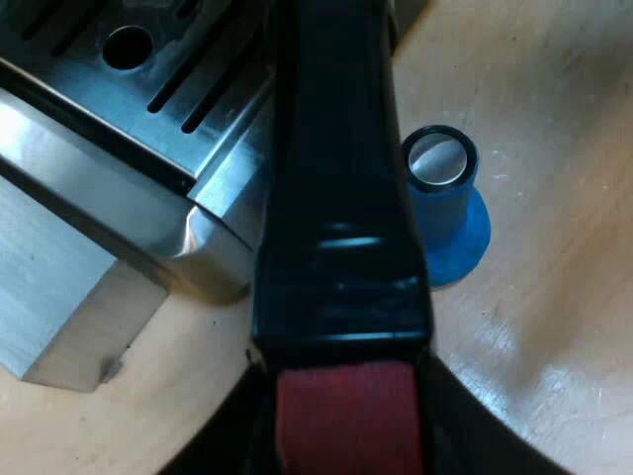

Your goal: Put the handle in the coffee machine

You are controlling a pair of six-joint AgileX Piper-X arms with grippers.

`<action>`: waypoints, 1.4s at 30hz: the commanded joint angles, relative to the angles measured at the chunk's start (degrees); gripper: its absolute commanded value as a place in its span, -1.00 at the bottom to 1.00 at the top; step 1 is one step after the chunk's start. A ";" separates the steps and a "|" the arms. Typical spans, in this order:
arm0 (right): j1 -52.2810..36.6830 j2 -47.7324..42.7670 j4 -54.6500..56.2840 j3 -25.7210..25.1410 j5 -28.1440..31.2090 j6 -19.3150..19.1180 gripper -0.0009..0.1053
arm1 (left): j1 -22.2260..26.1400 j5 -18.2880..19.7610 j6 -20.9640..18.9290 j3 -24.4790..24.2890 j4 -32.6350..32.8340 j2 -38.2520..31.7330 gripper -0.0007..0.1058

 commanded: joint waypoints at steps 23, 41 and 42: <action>0.14 1.87 -1.76 -0.29 0.67 -0.11 0.41 | -0.01 1.00 -1.10 -0.84 -1.87 -0.52 -0.98; 0.14 1.87 -1.76 -0.29 0.67 -0.11 0.41 | -0.01 0.30 -3.64 -0.84 -3.98 -0.52 -0.98; 0.14 1.87 -1.76 -0.29 0.67 -0.11 0.41 | -0.01 0.30 -3.64 -0.84 -3.98 -0.52 -0.98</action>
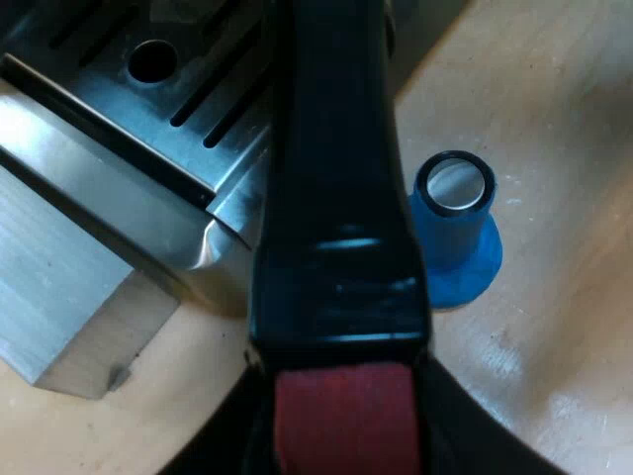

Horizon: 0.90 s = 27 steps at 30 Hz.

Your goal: Put the handle in the coffee machine

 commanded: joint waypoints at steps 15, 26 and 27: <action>0.00 -0.26 -0.27 -0.29 0.35 -0.21 0.41 | -0.01 0.72 -0.77 -0.84 -2.60 -0.52 -0.98; 0.00 -0.26 -0.27 -0.29 0.35 -0.21 0.41 | -0.01 1.26 -0.77 -0.84 -2.91 -0.52 -0.98; 0.00 -0.26 -0.27 -0.29 0.35 -0.21 0.41 | -0.01 1.26 -0.77 -0.84 -2.91 -0.52 -0.98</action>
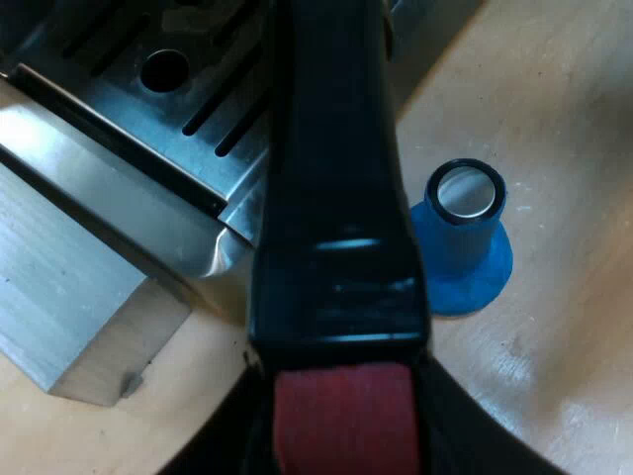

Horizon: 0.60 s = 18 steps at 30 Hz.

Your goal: Put the handle in the coffee machine

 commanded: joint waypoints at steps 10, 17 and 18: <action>0.00 -0.26 -0.27 -0.29 0.35 -0.21 0.41 | -0.01 1.27 -0.68 -0.84 -2.15 -0.52 -0.98; 0.00 -0.26 -0.27 -0.29 0.35 -0.21 0.41 | -0.01 2.55 -0.68 -0.84 -2.78 -0.52 -0.98; 0.00 -0.26 -0.27 -0.29 0.35 -0.21 0.41 | -0.01 2.55 -0.68 -0.84 -2.78 -0.52 -0.98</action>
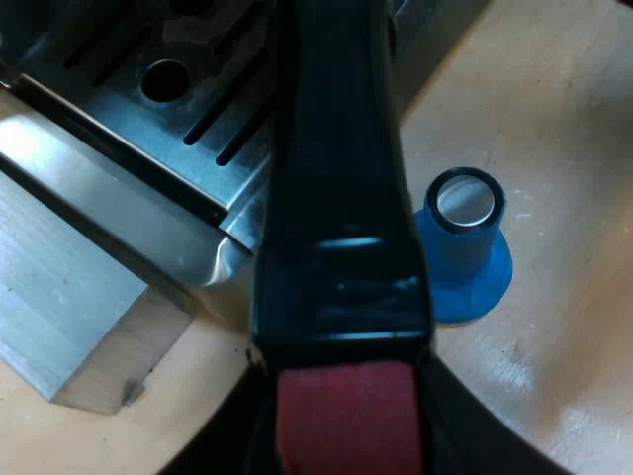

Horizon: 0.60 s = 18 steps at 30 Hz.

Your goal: Put the handle in the coffee machine

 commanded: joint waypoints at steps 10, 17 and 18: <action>0.00 -0.26 -0.27 -0.29 0.35 -0.21 0.41 | -0.01 4.04 1.68 -0.84 -2.34 -0.52 -0.98; 0.00 -0.26 -0.27 -0.29 0.35 -0.21 0.41 | 0.13 5.84 2.39 -0.99 -2.34 1.57 -0.98; 0.00 -0.26 -0.27 -0.29 0.35 -0.21 0.41 | 0.36 6.27 2.56 -0.99 -2.19 1.98 -0.98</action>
